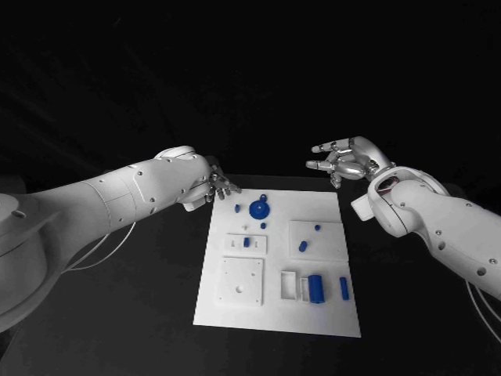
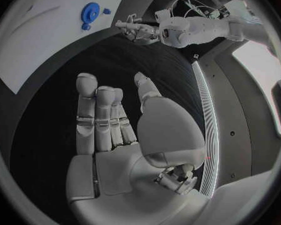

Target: Assemble the parts on the task board

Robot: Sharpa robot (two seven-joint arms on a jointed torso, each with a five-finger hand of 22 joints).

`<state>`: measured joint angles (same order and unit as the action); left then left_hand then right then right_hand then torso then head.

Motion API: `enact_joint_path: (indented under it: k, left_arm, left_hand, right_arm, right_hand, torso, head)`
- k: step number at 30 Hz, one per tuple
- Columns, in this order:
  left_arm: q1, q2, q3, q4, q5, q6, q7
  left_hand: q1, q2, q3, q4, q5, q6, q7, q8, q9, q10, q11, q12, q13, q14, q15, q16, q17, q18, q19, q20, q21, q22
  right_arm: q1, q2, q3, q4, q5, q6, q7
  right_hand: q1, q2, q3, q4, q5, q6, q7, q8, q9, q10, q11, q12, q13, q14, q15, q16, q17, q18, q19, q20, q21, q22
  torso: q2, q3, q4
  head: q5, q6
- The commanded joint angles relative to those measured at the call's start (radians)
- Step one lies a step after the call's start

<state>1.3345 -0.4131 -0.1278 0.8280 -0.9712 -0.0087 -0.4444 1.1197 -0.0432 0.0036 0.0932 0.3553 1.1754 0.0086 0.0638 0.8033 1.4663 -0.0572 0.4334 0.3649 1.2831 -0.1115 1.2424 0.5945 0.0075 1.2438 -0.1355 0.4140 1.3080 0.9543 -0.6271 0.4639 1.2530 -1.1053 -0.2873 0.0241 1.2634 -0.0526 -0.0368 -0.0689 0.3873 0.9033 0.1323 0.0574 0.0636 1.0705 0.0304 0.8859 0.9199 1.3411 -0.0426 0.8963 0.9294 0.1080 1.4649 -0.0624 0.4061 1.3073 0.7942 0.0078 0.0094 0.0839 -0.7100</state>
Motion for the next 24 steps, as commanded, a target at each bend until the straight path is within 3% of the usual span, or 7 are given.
enact_joint_path:
  k: [1,5,8,20,24]
  left_arm:
    - [-0.004,0.014,0.0,-0.023,-0.024,0.034,0.043]
    - [-0.013,0.029,-0.001,-0.053,-0.036,0.042,0.053]
    - [-0.018,0.038,-0.001,-0.069,-0.039,0.049,0.056]
    - [-0.034,0.064,-0.001,-0.116,-0.035,0.092,0.053]
    - [-0.037,0.067,-0.001,-0.125,-0.035,0.098,0.052]
  left_hand:
    - [-0.005,0.003,-0.001,-0.002,-0.008,-0.005,-0.001,0.004,0.003,0.036,0.005,-0.006,0.002,-0.009,0.0,0.006,-0.001,0.003,-0.003,0.006,-0.002,0.018]
    - [-0.009,-0.003,0.003,0.009,-0.021,-0.011,0.002,0.003,0.01,0.034,0.006,-0.013,0.004,-0.01,0.001,0.004,-0.005,0.004,-0.003,0.007,-0.003,0.018]
    - [-0.015,-0.009,0.005,0.02,-0.037,-0.013,0.003,0.003,0.011,0.033,0.007,-0.016,0.005,-0.01,0.002,0.004,-0.007,0.005,-0.002,0.008,-0.004,0.018]
    - [-0.029,-0.027,0.021,0.054,-0.08,-0.019,0.008,0.003,0.008,0.028,0.011,-0.022,0.011,-0.015,0.005,0.006,-0.011,0.006,-0.005,0.011,-0.007,0.018]
    - [-0.03,-0.028,0.022,0.056,-0.084,-0.02,0.008,0.003,0.008,0.027,0.012,-0.023,0.012,-0.016,0.005,0.006,-0.012,0.007,-0.005,0.011,-0.007,0.018]
  right_arm:
    - [0.0,0.002,0.0,0.004,-0.003,0.01,0.002]
    - [0.0,0.001,0.0,0.006,-0.004,0.011,0.001]
    - [0.0,0.001,0.001,0.006,-0.005,0.011,-0.001]
    - [0.001,0.007,0.001,0.007,-0.009,0.011,-0.003]
    - [0.001,0.008,0.001,0.006,-0.009,0.011,-0.004]
  right_hand:
    - [-0.01,0.005,-0.002,0.002,-0.003,-0.002,0.003,0.004,0.001,-0.001,-0.001,0.001,-0.002,-0.004,0.001,-0.007,-0.001,0.019,0.031,0.002,-0.005,0.044]
    - [-0.009,0.005,-0.002,0.002,-0.003,-0.001,0.003,0.004,0.001,-0.001,-0.001,0.001,-0.002,-0.004,0.001,-0.007,-0.001,0.019,0.031,0.002,-0.005,0.044]
    - [-0.002,0.004,0.001,-0.003,-0.007,-0.003,0.003,0.004,0.001,-0.001,-0.001,0.001,-0.002,-0.004,0.0,-0.007,-0.001,0.018,0.032,0.002,-0.005,0.045]
    - [0.0,0.005,0.003,-0.007,-0.011,-0.002,0.003,0.004,0.001,-0.001,-0.001,0.0,-0.003,-0.004,0.0,-0.007,-0.002,0.019,0.032,0.002,-0.007,0.044]
    - [0.0,0.005,0.003,-0.007,-0.011,-0.002,0.003,0.004,0.001,-0.001,-0.001,0.0,-0.003,-0.004,0.0,-0.007,-0.002,0.019,0.032,0.002,-0.007,0.044]
  torso:
    - [0.008,0.0005,-0.0066]
    - [0.012,0.0003,-0.0086]
    - [0.011,-0.0012,-0.0077]
    - [0.011,-0.0009,-0.0096]
    - [0.011,-0.0005,-0.0068]
  head:
    - [0.006,0.002]
    - [0.006,0.008]
    - [0.008,0.006]
    - [0.006,0.004]
    - [0.004,0.004]
